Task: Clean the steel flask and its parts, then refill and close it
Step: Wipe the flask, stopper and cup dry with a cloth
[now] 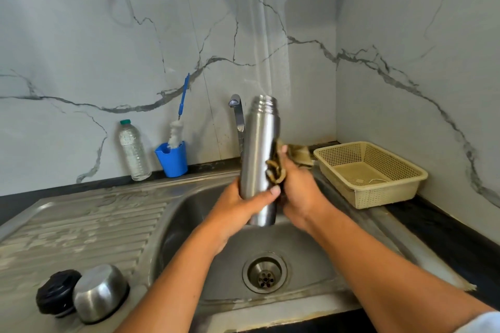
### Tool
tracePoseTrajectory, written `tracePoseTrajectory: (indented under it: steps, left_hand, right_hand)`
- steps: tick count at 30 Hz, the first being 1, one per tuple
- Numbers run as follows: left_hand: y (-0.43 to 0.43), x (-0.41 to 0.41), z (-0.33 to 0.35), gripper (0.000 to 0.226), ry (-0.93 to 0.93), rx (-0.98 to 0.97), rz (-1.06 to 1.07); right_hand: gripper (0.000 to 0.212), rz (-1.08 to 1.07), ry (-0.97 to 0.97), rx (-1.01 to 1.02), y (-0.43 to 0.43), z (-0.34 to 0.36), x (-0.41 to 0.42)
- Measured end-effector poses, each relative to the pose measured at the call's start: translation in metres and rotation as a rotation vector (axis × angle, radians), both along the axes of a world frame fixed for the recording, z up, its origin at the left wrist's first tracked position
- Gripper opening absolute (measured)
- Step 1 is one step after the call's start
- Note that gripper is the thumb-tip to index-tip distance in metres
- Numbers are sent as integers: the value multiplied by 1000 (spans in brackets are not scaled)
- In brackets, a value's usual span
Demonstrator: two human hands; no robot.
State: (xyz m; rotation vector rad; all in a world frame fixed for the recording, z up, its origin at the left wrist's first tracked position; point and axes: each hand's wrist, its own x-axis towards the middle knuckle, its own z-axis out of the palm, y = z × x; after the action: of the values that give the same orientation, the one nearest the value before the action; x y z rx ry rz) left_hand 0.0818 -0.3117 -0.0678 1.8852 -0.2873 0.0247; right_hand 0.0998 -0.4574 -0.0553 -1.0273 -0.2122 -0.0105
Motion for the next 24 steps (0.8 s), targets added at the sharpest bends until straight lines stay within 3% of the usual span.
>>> tracePoseTrajectory:
  steps: [4,8,11,18,24]
  left_hand:
    - [4,9,-1,80,-59,-189,89]
    - [9,6,1,80,36,-512,9]
    - [12,9,8,75,69,-633,78]
    - [13,9,10,69,28,-663,111]
    - [10,15,6,67,-57,-524,113]
  right_hand:
    - [30,45,-105,-152,15,-2,-6]
    - [31,89,-110,-207,21,-3,-8]
    - [27,124,-101,-278,27,-8,-13]
    - [48,263,97,-168,32,-6,-17]
    - [37,332,347,44,18,-5,-13]
